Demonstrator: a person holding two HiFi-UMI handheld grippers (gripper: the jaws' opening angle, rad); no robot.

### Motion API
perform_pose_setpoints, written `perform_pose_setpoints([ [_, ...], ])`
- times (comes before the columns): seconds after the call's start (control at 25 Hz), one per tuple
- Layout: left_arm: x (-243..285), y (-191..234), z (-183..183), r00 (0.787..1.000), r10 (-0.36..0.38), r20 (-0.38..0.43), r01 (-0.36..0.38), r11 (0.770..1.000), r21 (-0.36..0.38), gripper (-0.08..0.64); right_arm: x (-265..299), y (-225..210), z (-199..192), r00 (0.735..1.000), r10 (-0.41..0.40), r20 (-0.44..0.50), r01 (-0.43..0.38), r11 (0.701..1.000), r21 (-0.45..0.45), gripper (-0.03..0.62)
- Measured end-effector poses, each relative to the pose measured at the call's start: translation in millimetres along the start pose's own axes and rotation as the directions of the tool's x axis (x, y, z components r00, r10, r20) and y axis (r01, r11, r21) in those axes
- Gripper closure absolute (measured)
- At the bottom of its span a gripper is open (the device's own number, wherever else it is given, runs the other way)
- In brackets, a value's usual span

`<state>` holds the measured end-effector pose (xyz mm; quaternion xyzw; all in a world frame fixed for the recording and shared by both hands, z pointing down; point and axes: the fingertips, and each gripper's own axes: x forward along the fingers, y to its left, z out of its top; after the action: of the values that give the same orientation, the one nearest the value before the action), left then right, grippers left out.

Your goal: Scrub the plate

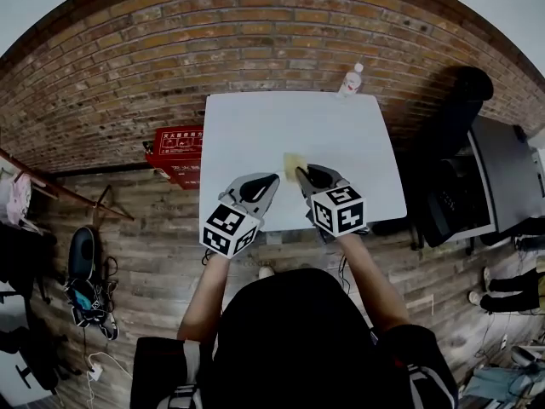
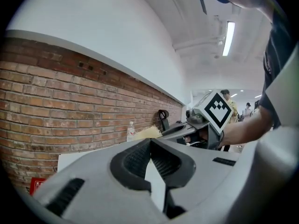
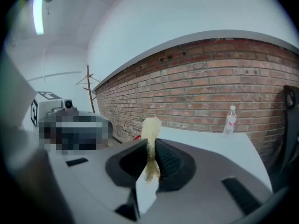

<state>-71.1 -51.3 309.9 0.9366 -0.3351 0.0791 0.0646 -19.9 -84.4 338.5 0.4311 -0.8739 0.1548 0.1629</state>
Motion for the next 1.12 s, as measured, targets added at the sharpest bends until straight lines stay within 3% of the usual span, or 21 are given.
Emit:
perform_pose_setpoints([
  [0.48,0,-33,46,0.992,0.087,0.088,-0.088,0.996,0.003,0.540,-60,-7,33,0.993,0.010,0.118,-0.005,0.999,-0.037,0.551],
  [1.12,-23,-112,57,0.980,0.163,0.118,-0.161,0.987,-0.027,0.540,-146,12,21,0.985,0.074,0.158,-0.062,0.995,-0.082,0.551],
])
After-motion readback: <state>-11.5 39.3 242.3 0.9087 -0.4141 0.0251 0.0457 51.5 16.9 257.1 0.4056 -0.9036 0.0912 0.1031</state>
